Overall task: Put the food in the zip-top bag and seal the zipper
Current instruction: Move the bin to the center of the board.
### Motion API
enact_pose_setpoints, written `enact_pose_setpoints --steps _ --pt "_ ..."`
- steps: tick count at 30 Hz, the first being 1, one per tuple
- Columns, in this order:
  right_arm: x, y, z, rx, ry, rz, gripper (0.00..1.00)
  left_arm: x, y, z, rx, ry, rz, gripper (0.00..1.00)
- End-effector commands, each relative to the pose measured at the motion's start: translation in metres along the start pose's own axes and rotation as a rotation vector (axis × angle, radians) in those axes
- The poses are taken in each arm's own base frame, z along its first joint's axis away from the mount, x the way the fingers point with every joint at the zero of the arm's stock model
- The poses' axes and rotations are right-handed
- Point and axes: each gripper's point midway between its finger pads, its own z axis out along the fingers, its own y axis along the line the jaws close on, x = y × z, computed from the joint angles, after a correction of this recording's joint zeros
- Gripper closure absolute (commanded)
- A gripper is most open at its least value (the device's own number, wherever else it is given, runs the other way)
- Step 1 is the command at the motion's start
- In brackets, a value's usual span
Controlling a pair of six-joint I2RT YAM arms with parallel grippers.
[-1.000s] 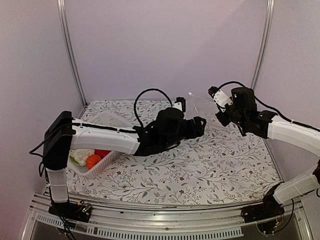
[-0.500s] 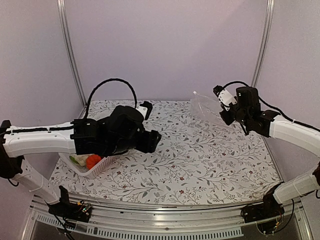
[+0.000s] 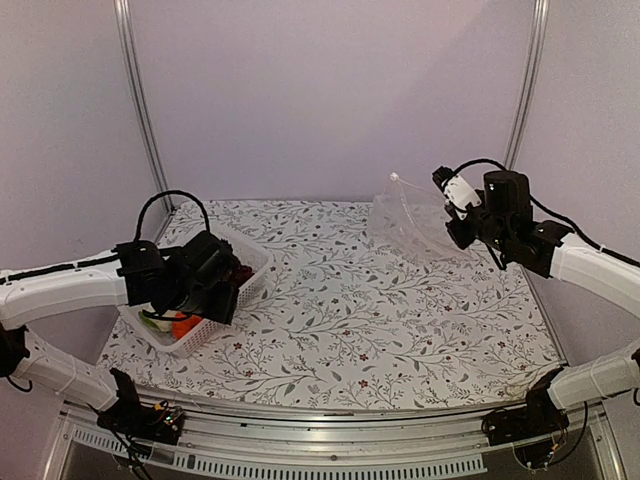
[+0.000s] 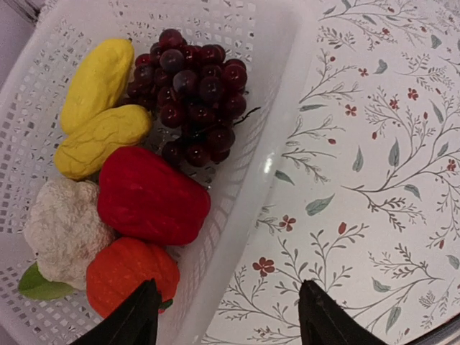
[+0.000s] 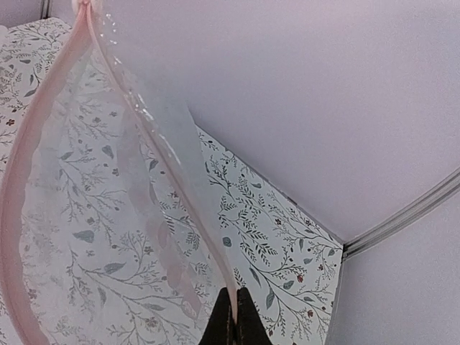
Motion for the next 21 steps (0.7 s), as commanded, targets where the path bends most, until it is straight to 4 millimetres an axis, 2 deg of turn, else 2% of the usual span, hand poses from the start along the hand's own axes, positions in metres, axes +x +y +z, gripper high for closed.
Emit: enact_pose_setpoints --steps 1,4,12,17,21 --pt "0.009 0.006 -0.003 -0.029 0.022 -0.008 1.00 0.020 0.032 0.020 -0.089 0.086 -0.001 0.34" --pt "0.011 0.007 -0.003 -0.034 0.025 -0.006 1.00 0.021 0.033 0.031 -0.064 0.098 -0.008 0.40" --pt "0.018 0.011 -0.001 -0.041 0.037 -0.017 1.00 0.023 0.019 0.054 -0.044 0.168 0.023 0.68" --pt "0.018 0.013 0.001 -0.047 0.037 -0.015 1.00 0.015 0.002 0.063 -0.010 0.193 0.017 0.85" --pt "0.018 0.011 0.000 -0.037 0.039 -0.019 1.00 -0.006 -0.027 0.059 0.040 0.151 -0.033 0.92"
